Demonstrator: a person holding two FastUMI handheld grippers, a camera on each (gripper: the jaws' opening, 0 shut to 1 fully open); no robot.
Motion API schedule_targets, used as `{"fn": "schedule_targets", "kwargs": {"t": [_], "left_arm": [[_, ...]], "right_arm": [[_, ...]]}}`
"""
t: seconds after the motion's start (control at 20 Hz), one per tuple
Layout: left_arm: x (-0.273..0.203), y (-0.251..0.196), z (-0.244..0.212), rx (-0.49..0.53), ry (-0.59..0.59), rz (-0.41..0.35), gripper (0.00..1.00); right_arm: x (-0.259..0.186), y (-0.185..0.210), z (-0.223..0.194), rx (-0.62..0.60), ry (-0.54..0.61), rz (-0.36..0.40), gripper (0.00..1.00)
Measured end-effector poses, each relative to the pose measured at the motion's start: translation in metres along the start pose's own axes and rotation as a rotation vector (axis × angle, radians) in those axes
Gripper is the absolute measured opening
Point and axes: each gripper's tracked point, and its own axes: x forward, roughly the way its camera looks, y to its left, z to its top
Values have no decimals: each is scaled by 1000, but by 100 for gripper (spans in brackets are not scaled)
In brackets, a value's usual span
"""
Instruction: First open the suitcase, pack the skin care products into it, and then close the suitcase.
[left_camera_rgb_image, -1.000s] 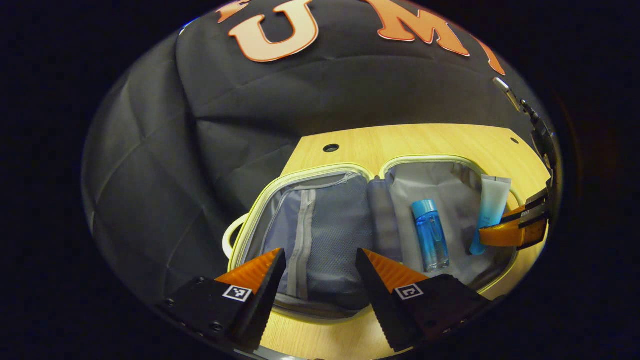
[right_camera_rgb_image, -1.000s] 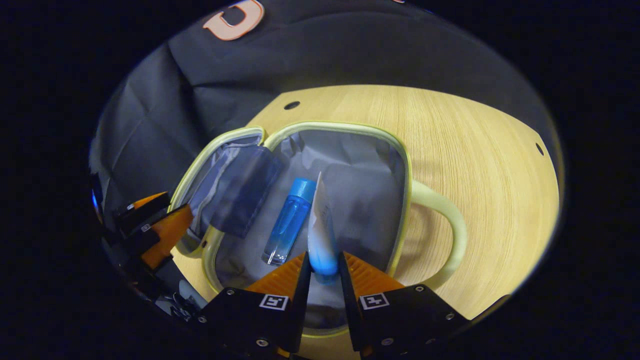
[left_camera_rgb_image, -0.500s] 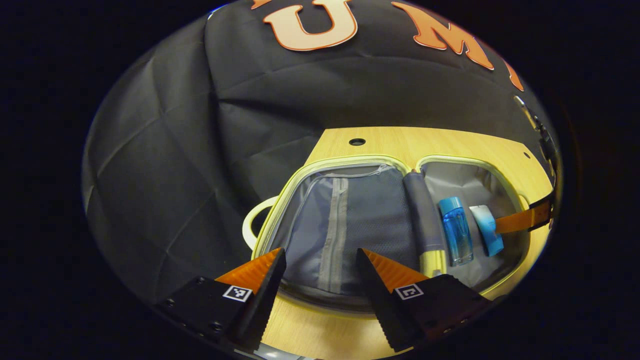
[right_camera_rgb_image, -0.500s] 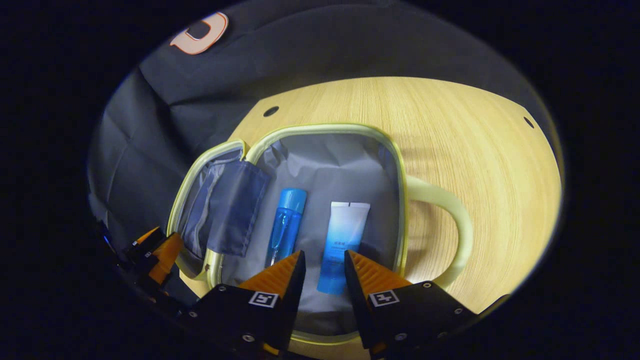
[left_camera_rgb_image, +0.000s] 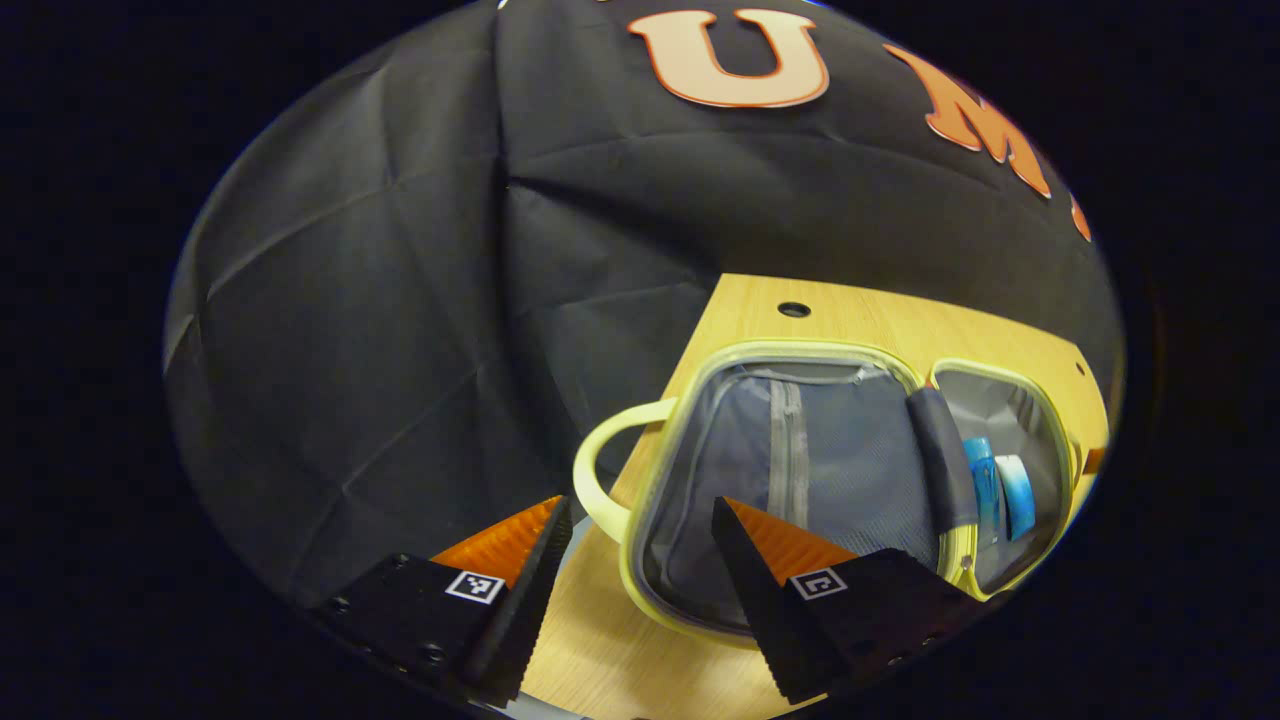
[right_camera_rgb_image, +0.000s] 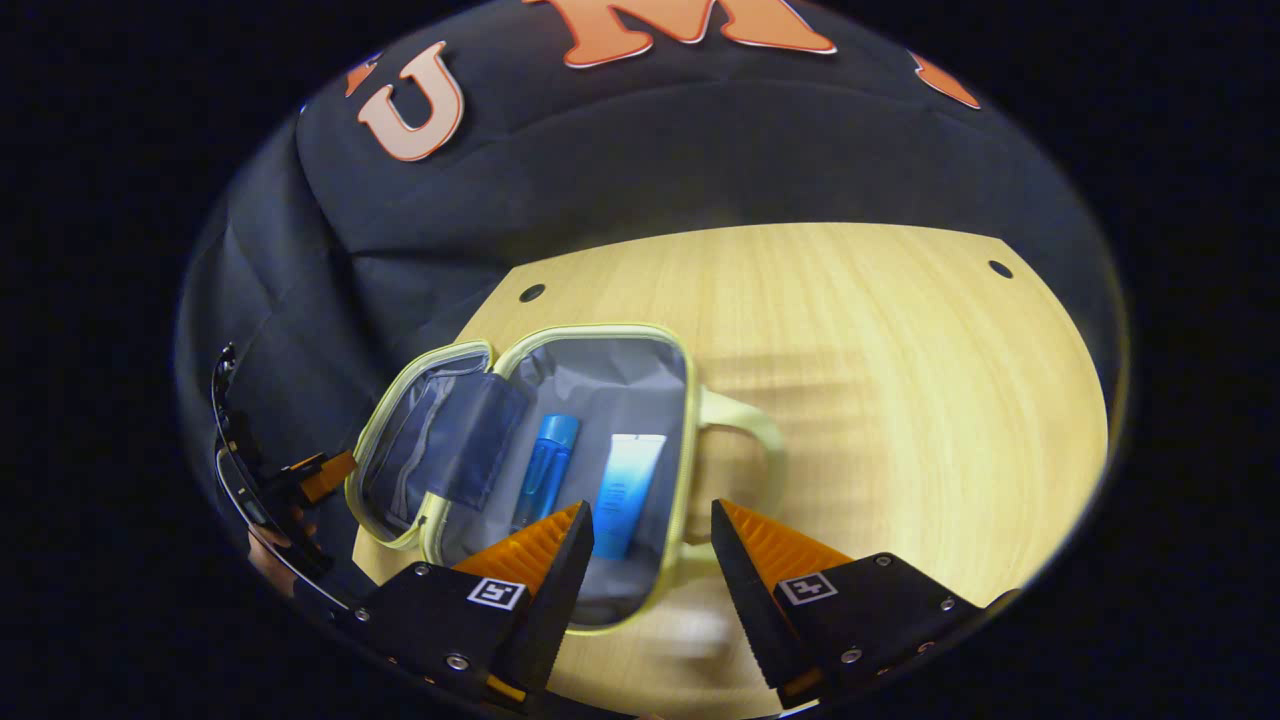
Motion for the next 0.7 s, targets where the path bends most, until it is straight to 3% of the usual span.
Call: {"fn": "schedule_targets", "kwargs": {"t": [0.15, 0.35, 0.5, 0.55, 0.7], "left_arm": [[14, 16, 11, -48, -16, -5, 88], [31, 25, 22, -217, -16, -61, 88], [53, 38, 21, -344, 38, -91, 92], [60, 45, 23, -377, 41, -85, 88], [81, 48, 16, -424, 90, -127, 88]], "right_arm": [[-16, -24, 13, 24, -78, -63, 79], [-42, -45, 37, 31, -191, -153, 79], [-57, -49, 49, 47, -236, -169, 79], [-62, -52, 54, 53, -247, -179, 79], [-75, -56, 65, 59, -271, -187, 79]]}}
